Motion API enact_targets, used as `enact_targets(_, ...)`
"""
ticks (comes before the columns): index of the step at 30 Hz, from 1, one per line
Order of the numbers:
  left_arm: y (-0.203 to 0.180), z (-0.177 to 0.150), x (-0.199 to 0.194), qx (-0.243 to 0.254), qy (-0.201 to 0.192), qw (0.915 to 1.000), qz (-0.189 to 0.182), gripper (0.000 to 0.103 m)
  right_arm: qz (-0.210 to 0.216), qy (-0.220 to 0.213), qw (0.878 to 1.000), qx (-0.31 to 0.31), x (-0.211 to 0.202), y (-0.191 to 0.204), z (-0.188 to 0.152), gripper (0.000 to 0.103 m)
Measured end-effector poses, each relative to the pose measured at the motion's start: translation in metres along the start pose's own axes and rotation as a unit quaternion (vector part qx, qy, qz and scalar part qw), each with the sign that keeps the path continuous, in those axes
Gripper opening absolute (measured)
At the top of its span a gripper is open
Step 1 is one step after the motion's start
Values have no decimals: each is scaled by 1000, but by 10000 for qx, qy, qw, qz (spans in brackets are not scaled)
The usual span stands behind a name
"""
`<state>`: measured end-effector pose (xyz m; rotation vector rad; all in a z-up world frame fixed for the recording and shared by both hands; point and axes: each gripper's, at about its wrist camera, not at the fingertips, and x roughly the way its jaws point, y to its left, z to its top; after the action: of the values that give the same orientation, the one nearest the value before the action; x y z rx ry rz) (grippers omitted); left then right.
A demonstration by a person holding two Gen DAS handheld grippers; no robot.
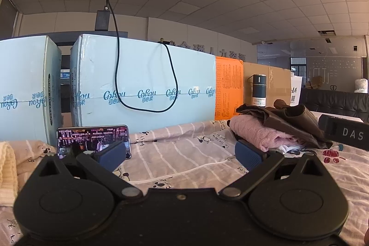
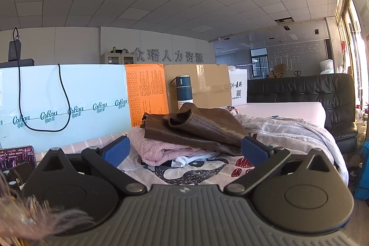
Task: Fold clothes
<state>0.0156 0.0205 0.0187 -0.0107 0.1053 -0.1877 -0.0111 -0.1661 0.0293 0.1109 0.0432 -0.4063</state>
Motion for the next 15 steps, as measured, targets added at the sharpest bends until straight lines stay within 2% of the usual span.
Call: enact_targets(15,0,0,0,16,-32,10000,0,103,24,-1,10000,-34,-2,1,-1,103)
